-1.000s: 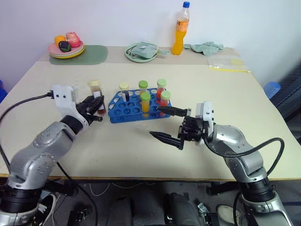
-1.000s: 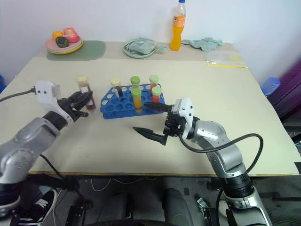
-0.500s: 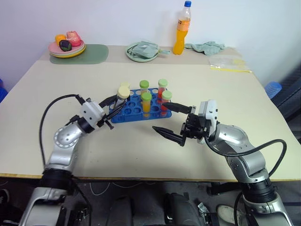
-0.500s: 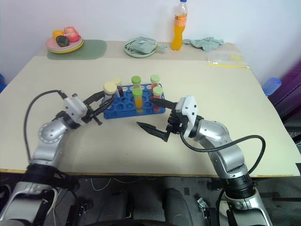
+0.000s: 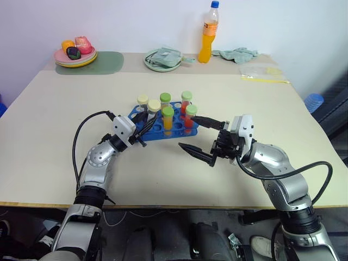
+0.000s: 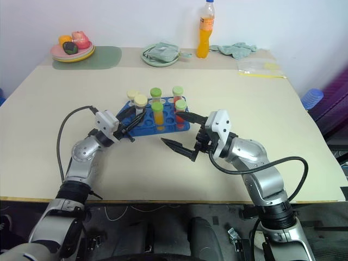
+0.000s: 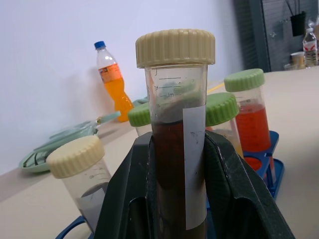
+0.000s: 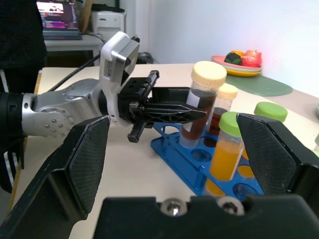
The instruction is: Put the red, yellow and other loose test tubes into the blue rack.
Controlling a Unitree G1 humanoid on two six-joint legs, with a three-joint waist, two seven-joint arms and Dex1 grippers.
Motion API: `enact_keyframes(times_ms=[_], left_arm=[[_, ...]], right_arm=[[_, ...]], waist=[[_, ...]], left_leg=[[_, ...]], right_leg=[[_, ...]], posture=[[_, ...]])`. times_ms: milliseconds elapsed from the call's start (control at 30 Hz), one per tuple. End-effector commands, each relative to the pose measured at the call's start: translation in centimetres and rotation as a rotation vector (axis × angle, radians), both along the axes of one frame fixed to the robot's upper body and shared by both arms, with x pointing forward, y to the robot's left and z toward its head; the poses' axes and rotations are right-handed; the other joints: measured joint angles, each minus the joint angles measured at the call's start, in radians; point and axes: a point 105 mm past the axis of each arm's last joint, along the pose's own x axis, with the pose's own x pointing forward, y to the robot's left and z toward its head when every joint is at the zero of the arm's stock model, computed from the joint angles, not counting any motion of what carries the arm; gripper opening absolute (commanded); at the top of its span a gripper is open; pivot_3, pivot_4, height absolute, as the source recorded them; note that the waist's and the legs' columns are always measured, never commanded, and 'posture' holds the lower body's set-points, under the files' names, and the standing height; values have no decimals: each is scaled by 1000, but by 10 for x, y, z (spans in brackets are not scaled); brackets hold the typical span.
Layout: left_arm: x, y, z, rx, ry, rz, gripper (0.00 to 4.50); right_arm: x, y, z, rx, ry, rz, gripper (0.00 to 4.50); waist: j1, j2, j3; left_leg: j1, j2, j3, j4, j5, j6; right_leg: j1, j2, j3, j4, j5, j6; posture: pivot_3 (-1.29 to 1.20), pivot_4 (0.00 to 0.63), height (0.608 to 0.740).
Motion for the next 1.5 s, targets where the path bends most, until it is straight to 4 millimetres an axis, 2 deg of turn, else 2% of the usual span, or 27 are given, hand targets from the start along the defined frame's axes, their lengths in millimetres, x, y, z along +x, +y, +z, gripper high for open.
enact_keyframes(times_ms=[33,233,433,633,767,900,1067,1200,1333,1500], left_arm=[[-3,6,11,-22,-50,25,742],[-5,6,14,-24,-57,35,742],[-10,7,2,-24,-16,40,742],[-1,13,1,-117,39,70,742],[4,9,2,-237,121,-3,742],[3,6,1,-271,160,-54,742],[1,7,-1,-253,154,-49,742],[-1,16,1,-186,85,29,742],[-3,19,-7,-103,77,25,742],[-1,21,-9,-112,89,18,742]], right_arm=[[-1,-3,12,13,-57,-8,4500],[2,-3,16,10,-68,-17,4500],[5,-3,20,8,-78,-22,4500],[6,-4,17,-1,-72,-26,4500],[7,-4,16,-5,-72,-27,4500],[7,-5,16,-10,-75,-30,4500],[7,-6,16,-17,-78,-37,4500],[8,-8,15,-21,-75,-44,4500],[9,-7,16,-18,-75,-44,4500],[10,-8,16,-22,-80,-44,4500]], waist=[[0,0,0],[0,0,0],[0,0,0],[0,0,0],[0,0,0],[0,0,0],[0,0,0],[-1,0,0],[-1,0,0],[0,0,-1]], left_leg=[[0,0,0,0,0,0],[0,0,0,0,0,0],[0,0,0,0,0,0],[0,0,0,0,0,0],[0,0,0,0,0,0],[0,0,0,0,0,0],[1,0,0,0,0,0],[1,0,0,0,0,0],[1,0,0,0,0,0],[1,0,0,0,0,0]], right_leg=[[0,0,0,0,0,0],[0,0,0,0,0,0],[0,0,0,0,0,0],[0,0,0,1,0,0],[0,0,0,1,0,0],[0,0,0,1,0,0],[0,0,0,1,0,0],[0,0,0,1,0,0],[0,1,0,1,0,0],[1,1,0,1,0,0]], posture=[[0,150,740],[0,150,740],[0,150,740],[0,150,740],[0,150,740],[0,150,740],[0,150,740],[0,150,740],[0,150,740],[0,150,740]])
